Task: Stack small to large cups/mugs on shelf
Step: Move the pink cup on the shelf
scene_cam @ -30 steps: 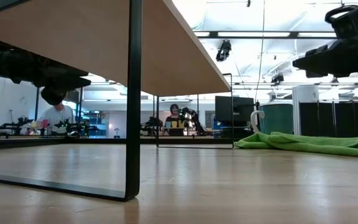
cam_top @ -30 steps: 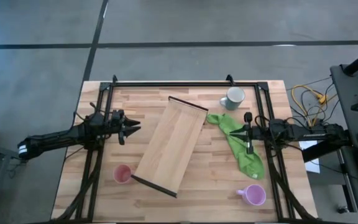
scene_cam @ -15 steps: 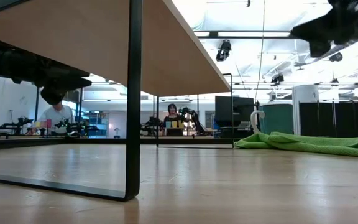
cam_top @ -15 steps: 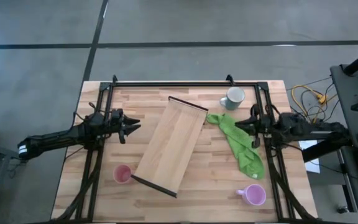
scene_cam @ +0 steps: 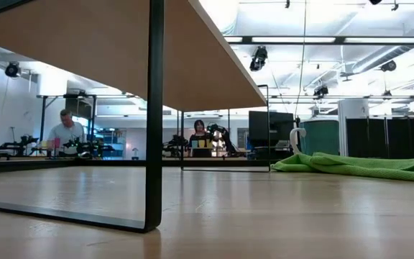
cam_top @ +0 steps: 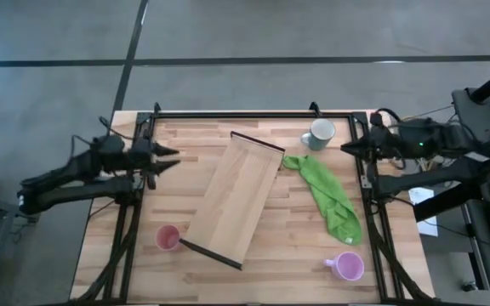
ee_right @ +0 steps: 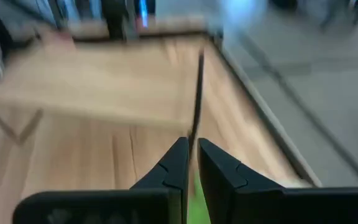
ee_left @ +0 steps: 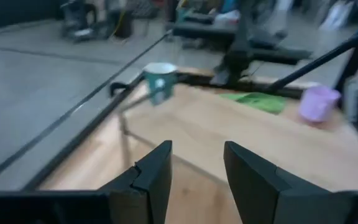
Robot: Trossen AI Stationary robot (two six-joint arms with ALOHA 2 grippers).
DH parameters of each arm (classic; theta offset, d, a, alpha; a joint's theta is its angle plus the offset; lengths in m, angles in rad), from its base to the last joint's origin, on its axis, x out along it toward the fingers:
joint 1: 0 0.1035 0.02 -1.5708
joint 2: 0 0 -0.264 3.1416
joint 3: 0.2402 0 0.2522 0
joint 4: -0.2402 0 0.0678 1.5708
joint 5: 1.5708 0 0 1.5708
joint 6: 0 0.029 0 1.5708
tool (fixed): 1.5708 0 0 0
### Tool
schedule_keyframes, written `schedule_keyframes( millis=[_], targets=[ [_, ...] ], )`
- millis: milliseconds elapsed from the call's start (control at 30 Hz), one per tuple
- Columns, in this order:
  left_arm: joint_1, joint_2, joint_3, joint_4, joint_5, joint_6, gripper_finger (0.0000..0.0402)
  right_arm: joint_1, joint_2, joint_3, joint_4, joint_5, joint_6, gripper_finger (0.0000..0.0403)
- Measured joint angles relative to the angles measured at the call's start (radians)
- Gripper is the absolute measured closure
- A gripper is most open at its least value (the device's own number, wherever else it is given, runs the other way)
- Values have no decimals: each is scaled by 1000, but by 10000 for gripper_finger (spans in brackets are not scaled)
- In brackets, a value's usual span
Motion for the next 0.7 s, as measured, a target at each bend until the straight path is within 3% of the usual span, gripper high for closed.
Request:
schedule_keyframes(
  millis=[133, 300, 700],
  targets=[
    [0, 129, 232, -92, -52, 67, 269, 0, 122, 162, -172, 0, 85, 374],
    [0, 215, 409, -30, -52, 71, 269, 0, 227, 296, -138, 0, 109, 374],
    [0, 253, 464, 343, -44, 71, 269, 0, 446, 605, -45, -4, 35, 374]
  ],
)
